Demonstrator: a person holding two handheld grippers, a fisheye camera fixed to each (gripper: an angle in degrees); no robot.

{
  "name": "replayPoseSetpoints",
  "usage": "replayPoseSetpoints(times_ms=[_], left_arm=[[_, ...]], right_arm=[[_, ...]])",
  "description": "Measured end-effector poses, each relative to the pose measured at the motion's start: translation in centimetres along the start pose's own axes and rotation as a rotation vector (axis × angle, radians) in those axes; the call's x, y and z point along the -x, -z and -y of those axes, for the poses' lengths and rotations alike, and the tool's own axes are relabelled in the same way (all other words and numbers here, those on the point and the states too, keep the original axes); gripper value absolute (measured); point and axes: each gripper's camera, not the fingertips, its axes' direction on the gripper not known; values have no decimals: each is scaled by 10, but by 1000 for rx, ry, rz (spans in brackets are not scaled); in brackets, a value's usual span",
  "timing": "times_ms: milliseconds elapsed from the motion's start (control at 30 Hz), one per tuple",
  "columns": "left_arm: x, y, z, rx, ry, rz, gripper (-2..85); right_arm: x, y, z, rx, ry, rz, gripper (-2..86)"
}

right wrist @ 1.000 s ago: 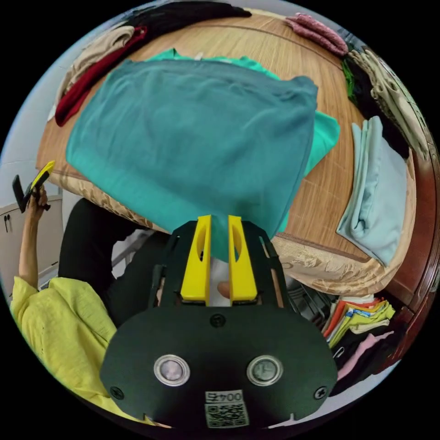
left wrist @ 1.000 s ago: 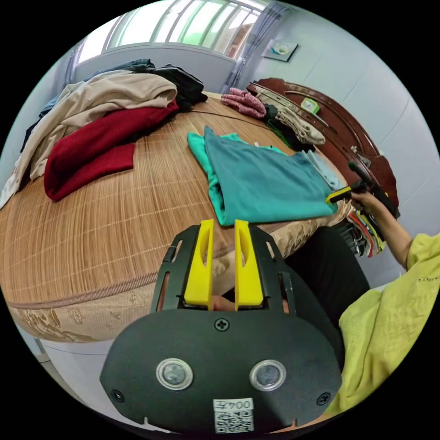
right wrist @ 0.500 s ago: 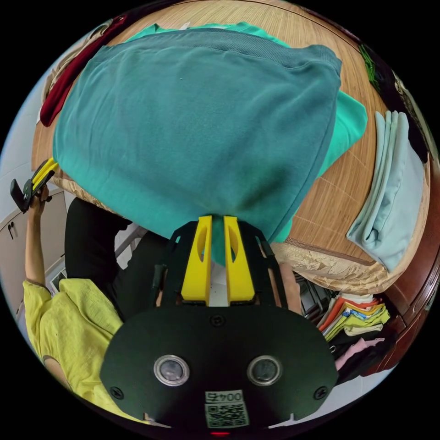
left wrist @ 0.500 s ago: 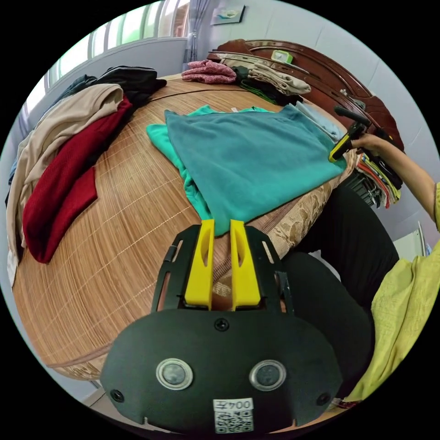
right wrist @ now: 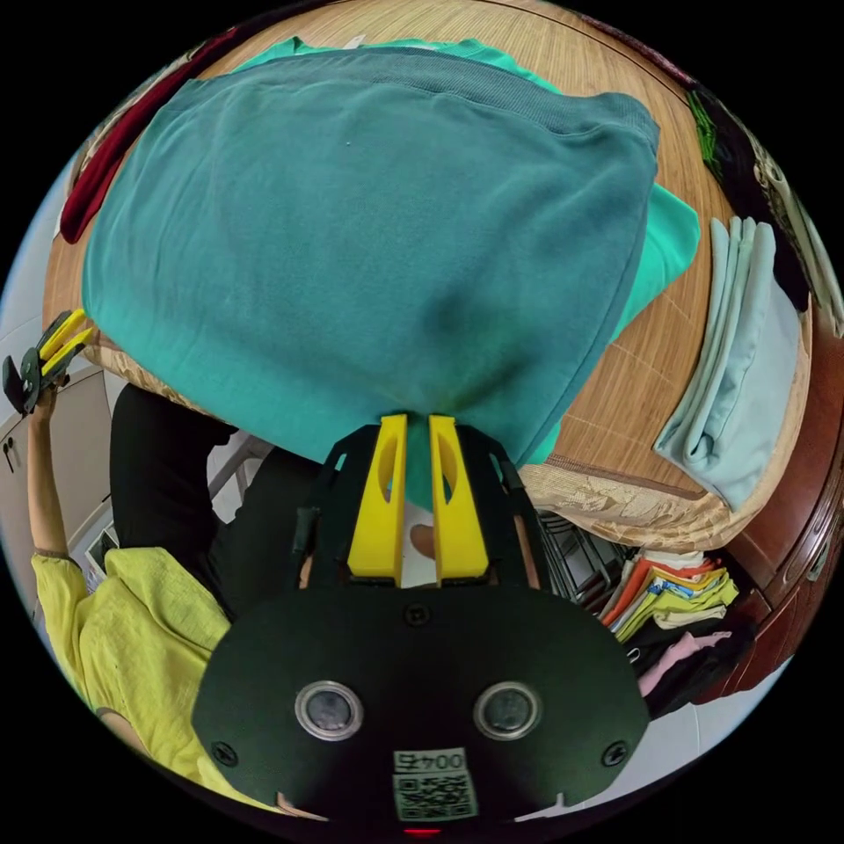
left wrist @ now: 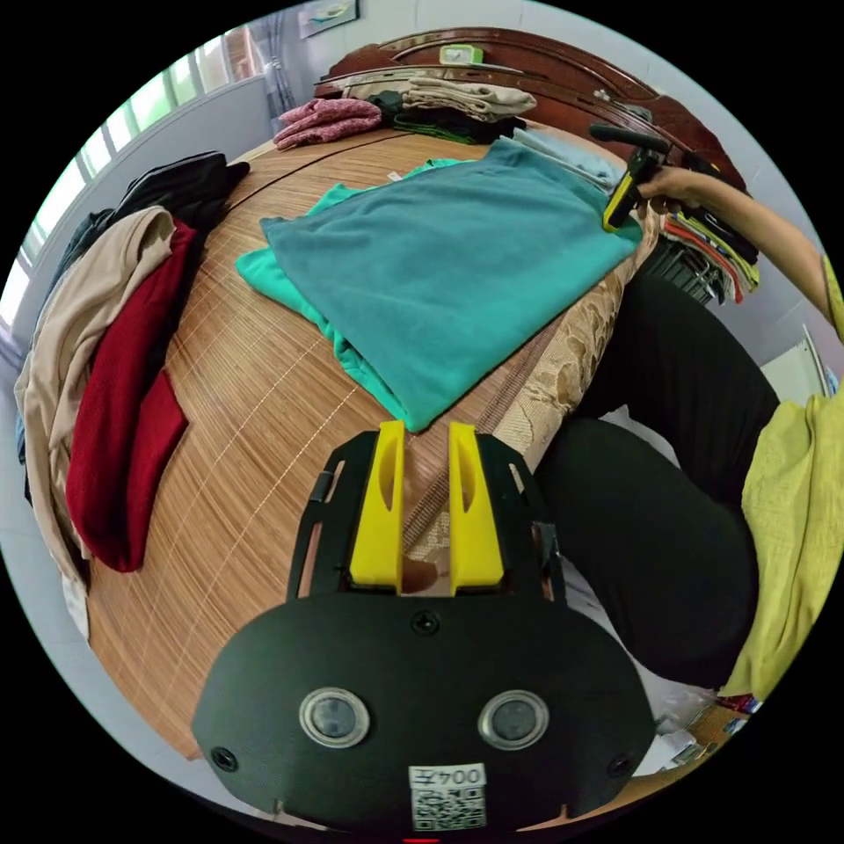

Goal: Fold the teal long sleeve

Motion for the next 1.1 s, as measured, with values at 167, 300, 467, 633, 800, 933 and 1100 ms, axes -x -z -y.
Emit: replayPoseSetpoints(times_ms=[167, 300, 467, 633, 800, 933, 1100], left_arm=[[-3, -3, 15, 66, -76, 39, 55], [6, 8, 16, 37, -67, 27, 31], [6, 22, 12, 51, -122, 62, 20], [40, 12, -20, 5, 32, -29, 14], [46, 19, -41, 11, 131, -47, 8], [55, 44, -72, -24, 215, -107, 4], [48, 71, -57, -224, 300, -147, 3]], right_arm=[[3, -2, -11, 9, -3, -22, 43], [0, -4, -22, 17, -6, -20, 43], [-7, -5, -44, 32, -7, -12, 44], [-16, -6, -76, -1, -13, 3, 41], [-24, -7, -122, -88, 17, 7, 40], [-29, -9, -177, -242, 65, -10, 39], [-51, -3, -265, -492, 105, 64, 47]])
